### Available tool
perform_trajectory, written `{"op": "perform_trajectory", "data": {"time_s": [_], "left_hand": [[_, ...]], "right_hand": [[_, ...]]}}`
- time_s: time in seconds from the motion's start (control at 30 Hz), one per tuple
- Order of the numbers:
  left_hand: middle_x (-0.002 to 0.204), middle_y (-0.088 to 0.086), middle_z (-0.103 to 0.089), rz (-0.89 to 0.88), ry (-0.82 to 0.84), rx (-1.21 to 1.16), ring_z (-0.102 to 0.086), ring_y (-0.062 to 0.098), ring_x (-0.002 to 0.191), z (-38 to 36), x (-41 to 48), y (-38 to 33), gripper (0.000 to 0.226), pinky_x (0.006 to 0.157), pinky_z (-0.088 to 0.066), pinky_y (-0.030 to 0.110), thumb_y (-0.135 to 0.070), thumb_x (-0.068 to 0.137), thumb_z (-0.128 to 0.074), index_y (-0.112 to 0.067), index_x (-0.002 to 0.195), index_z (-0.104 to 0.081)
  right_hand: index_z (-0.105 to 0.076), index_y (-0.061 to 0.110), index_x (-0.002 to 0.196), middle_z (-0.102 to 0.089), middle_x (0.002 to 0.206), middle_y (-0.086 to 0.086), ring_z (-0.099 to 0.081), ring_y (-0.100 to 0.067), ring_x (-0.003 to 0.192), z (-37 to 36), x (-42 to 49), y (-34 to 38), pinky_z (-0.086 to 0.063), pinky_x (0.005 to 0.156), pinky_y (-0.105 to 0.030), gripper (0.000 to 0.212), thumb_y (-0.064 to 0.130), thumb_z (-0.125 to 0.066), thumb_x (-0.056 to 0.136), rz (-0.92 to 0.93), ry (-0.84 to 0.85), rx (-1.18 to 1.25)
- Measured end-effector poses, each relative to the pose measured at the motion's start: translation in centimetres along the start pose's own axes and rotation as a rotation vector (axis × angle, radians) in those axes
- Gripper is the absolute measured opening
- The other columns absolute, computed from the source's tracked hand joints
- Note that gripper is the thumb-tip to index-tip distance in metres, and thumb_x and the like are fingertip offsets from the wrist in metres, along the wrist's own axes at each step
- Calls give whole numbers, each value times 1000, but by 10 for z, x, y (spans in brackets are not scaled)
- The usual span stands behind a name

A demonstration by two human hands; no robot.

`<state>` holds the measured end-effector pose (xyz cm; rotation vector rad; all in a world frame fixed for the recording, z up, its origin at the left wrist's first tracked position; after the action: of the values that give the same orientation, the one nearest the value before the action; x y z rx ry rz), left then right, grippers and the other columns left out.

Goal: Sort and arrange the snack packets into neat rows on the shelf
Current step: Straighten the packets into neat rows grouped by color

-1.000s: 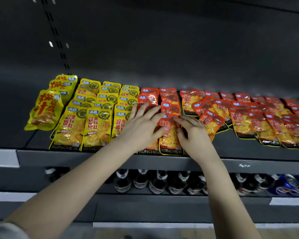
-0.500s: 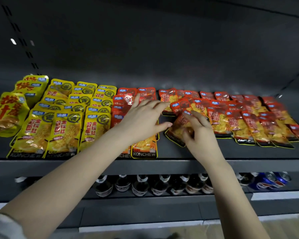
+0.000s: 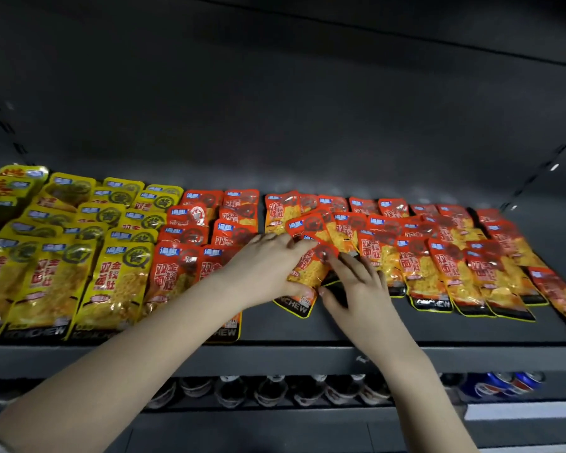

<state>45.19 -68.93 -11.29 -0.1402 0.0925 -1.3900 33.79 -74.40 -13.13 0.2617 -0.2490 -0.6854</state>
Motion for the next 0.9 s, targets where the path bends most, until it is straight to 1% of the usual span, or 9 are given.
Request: {"op": "perform_trajectory", "data": {"time_s": [0.1, 0.17, 0.23, 0.3, 0.4, 0.5, 0.57, 0.7, 0.9], "left_hand": [[138, 5, -42, 30, -9, -22, -38, 25, 130, 2, 1, 2, 85, 108, -28, 36, -58, 80, -61, -31, 148, -18], [139, 5, -41, 45, -29, -48, -39, 25, 129, 4, 1, 2, 85, 107, -29, 35, -56, 79, -64, -32, 147, -20], [140, 5, -40, 53, -43, -32, -38, 25, 130, 5, 1, 4, 86, 107, -28, 35, -57, 78, -64, -32, 147, -20], [140, 4, -41, 67, -42, -6, -37, 25, 131, 6, 0, 8, 88, 109, -25, 36, -61, 77, -62, -31, 148, -19], [140, 4, -43, 92, -23, 4, -38, 26, 130, 5, -3, 15, 88, 111, -24, 38, -64, 76, -60, -31, 147, -20], [139, 6, -43, 99, -32, 17, -37, 27, 129, 6, -6, 17, 87, 111, -21, 38, -64, 77, -59, -30, 147, -21], [139, 7, -42, 111, -39, 44, -37, 27, 130, 7, -8, 19, 86, 111, -18, 38, -64, 79, -57, -30, 148, -20], [138, 9, -43, 139, -40, 74, -35, 29, 131, 5, -13, 24, 80, 117, -10, 44, -63, 83, -51, -27, 148, -20], [138, 12, -39, 156, -73, 151, -30, 32, 132, 1, -18, 23, 71, 117, -5, 49, -55, 90, -44, -22, 148, -19]], "right_hand": [[-30, 21, 145, -31, 150, -5, -16, -25, 143, 1, 8, 4, -10, 116, -45, 60, 35, -53, 92, 37, 11, 17], [-31, 19, 145, -33, 148, -7, -21, -25, 140, 1, 12, 8, -11, 117, -42, 61, 33, -55, 91, 50, 17, 50], [-34, 18, 143, -36, 143, -7, -31, -26, 134, 4, 16, 12, -20, 114, -37, 60, 27, -58, 89, 64, -1, 84], [-37, 19, 142, -41, 136, -7, -42, -25, 125, 6, 19, 13, -30, 108, -31, 60, 16, -60, 88, 53, -6, 151], [-42, 23, 139, -49, 122, -5, -50, -26, 113, 6, 22, 15, -39, 101, -30, 60, 7, -60, 85, 51, -16, 184], [-50, 21, 134, -51, 119, -6, -53, -25, 108, 9, 23, 21, -37, 97, -23, 55, 1, -59, 83, 41, -71, 211], [-52, 18, 132, -50, 124, -7, -53, -24, 111, 8, 22, 28, -35, 97, -20, 52, 1, -58, 84, 44, -80, 221], [-50, 18, 134, -45, 134, -10, -56, -24, 110, 3, 22, 42, -38, 100, -22, 52, 2, -56, 85, 57, -61, 229], [-51, 14, 133, -47, 133, -10, -51, -22, 118, 3, 28, 50, -27, 97, -9, 52, -2, -54, 84, 40, -61, 234]]}}
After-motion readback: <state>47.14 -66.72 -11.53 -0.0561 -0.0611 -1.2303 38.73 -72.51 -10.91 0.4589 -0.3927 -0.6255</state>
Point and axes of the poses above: each hand's wrist, its own x-axis towards the middle knuckle, its own z-axis out of the back of the hand, y = z × x, the point moved 8 cm from there along x, towards the middle knuckle
